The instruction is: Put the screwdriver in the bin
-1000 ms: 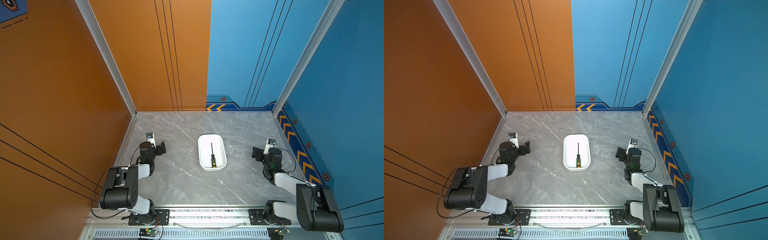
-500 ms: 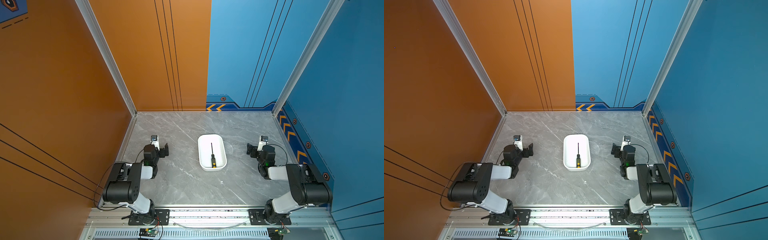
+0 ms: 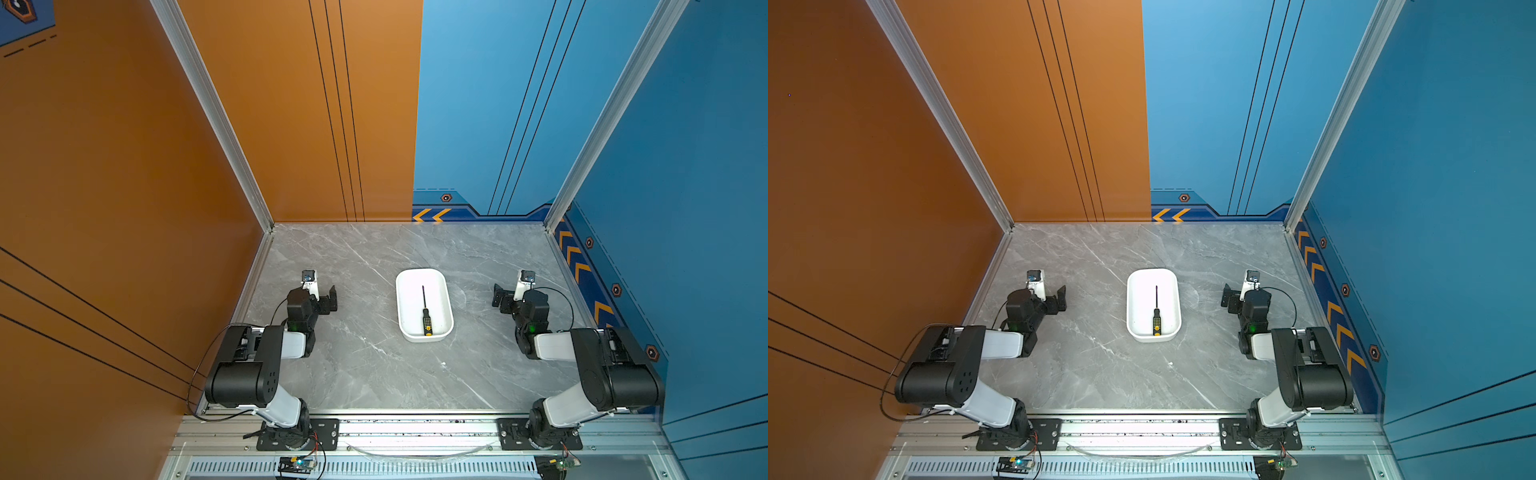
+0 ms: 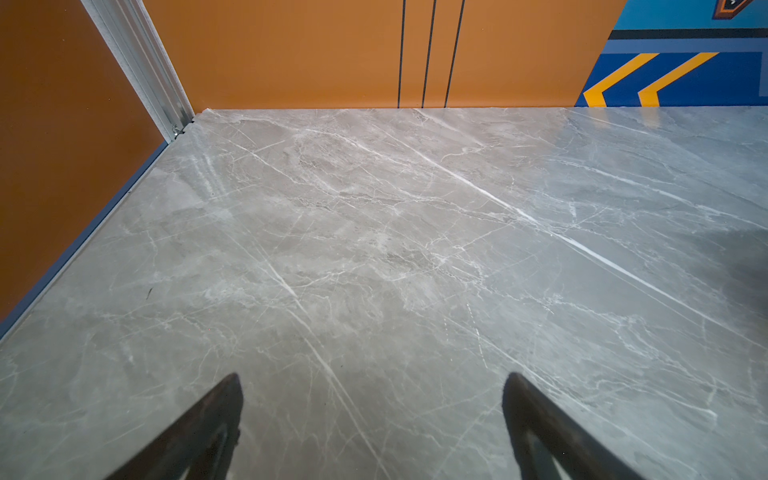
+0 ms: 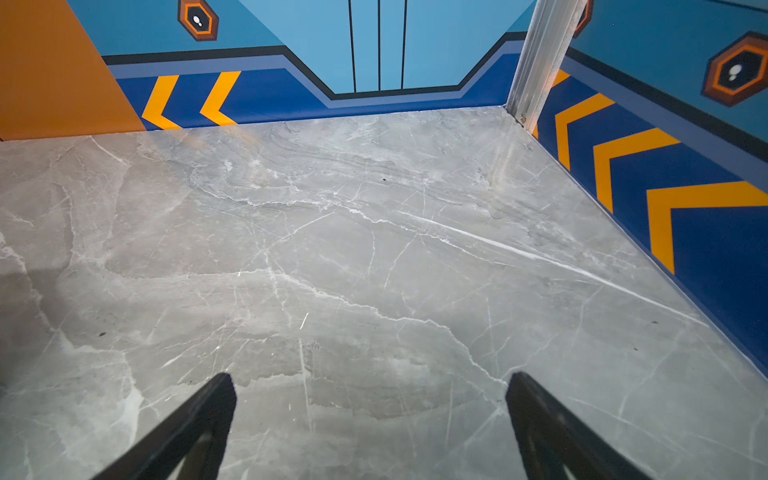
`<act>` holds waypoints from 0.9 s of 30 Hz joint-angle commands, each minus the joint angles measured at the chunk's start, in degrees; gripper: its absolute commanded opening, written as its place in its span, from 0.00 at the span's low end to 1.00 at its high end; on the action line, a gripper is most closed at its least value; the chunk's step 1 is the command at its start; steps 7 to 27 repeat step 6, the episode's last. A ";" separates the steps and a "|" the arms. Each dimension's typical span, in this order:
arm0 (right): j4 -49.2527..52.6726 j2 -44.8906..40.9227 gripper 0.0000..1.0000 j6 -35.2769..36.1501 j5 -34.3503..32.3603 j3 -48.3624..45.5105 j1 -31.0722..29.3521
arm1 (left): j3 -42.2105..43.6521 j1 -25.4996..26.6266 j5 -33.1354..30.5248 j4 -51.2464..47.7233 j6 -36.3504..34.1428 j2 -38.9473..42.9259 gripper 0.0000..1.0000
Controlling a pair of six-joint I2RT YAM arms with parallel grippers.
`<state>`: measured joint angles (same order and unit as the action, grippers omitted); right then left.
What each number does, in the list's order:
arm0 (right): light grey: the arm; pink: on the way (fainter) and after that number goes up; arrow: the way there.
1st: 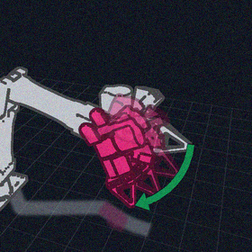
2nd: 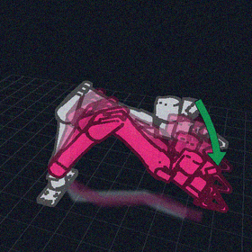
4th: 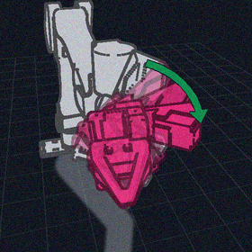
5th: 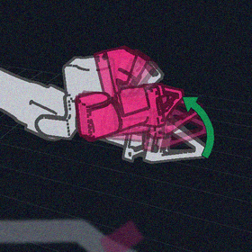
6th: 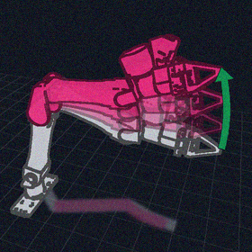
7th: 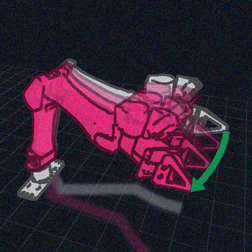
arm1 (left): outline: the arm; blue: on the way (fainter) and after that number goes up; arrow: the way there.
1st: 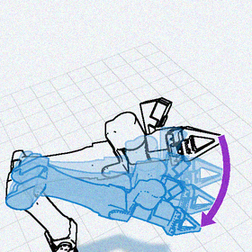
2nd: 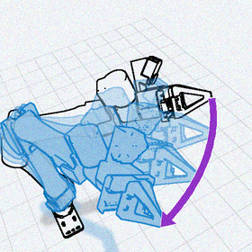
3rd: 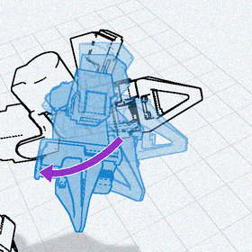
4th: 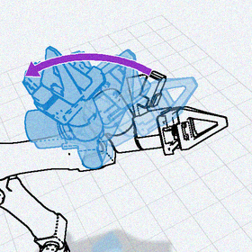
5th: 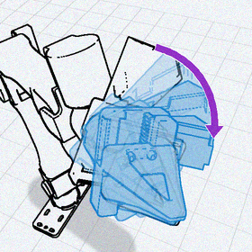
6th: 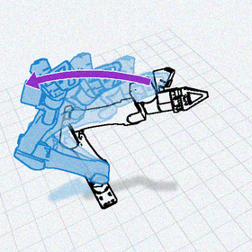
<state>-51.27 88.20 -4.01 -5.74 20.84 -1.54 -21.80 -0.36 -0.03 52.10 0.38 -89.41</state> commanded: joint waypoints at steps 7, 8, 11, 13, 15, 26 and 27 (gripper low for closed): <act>-0.76 0.39 1.00 0.39 -0.69 0.61 0.21 | 0.02 0.19 -1.46 0.81 -0.74 -0.23 0.98; -0.76 0.39 1.00 0.39 -0.69 0.61 0.21 | 0.02 0.19 -1.46 0.81 -0.74 -0.23 0.98; -0.76 0.39 1.00 0.39 -0.69 0.61 0.21 | 0.02 0.19 -1.46 0.81 -0.74 -0.23 0.98; -0.76 0.39 1.00 0.39 -0.69 0.61 0.21 | 0.02 0.19 -1.46 0.81 -0.74 -0.23 0.98; -0.76 0.39 1.00 0.39 -0.69 0.61 0.21 | 0.02 0.19 -1.46 0.81 -0.74 -0.23 0.98; -0.76 0.39 1.00 0.39 -0.69 0.61 0.21 | 0.02 0.19 -1.46 0.81 -0.74 -0.23 0.98; -0.76 0.39 1.00 0.39 -0.69 0.61 0.21 | 0.02 0.19 -1.46 0.81 -0.74 -0.23 0.98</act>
